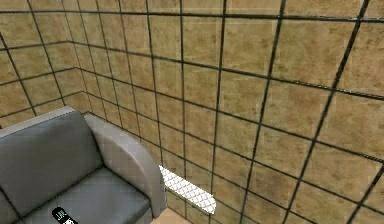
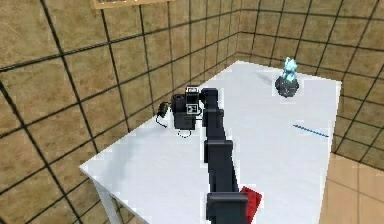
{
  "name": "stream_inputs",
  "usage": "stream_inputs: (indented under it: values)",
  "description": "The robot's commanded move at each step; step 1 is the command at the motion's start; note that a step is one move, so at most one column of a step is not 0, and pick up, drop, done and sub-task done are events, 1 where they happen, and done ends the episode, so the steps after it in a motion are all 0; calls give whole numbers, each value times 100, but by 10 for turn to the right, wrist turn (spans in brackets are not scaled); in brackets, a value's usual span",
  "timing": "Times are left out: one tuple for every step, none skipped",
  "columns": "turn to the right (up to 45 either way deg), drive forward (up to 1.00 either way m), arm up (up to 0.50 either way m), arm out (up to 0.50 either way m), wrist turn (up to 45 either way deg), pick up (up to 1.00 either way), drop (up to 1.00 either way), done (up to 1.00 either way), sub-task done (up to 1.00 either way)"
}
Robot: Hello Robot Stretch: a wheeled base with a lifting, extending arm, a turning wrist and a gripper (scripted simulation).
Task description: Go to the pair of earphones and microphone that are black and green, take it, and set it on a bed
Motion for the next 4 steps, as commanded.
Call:
stream_inputs:
  values:
    - [0, 0, 12, 0, 0, 0, 0, 0, 0]
    - [0, 0, 0, 0, -450, 0, 0, 0, 0]
    - [0, 0, 0, 0, -450, 0, 0, 0, 0]
    - [0, 0, 0, 0, -420, 0, 0, 0, 0]
